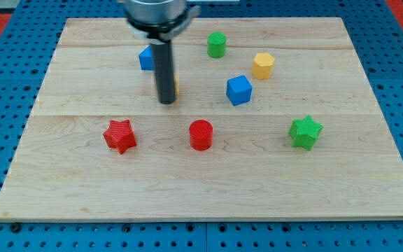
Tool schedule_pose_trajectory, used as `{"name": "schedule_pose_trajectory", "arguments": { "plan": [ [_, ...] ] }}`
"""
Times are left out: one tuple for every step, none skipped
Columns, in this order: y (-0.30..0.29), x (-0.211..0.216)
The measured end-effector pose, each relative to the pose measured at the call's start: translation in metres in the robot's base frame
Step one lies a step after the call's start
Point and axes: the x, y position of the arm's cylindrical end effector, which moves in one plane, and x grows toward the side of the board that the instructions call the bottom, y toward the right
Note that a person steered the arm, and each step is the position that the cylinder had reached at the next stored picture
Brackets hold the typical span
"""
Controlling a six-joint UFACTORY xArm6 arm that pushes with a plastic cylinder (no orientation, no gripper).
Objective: Push the red circle closer to the yellow heart
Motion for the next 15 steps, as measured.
{"name": "schedule_pose_trajectory", "arguments": {
  "plan": [
    [-0.016, -0.009],
    [0.023, -0.022],
    [0.053, -0.04],
    [0.062, -0.03],
    [0.042, 0.016],
    [0.093, 0.06],
    [0.116, 0.11],
    [0.106, 0.131],
    [0.163, 0.152],
    [0.151, 0.19],
    [0.104, 0.153],
    [0.072, 0.097],
    [0.112, 0.153],
    [0.107, 0.187],
    [0.068, 0.193]
  ]
}}
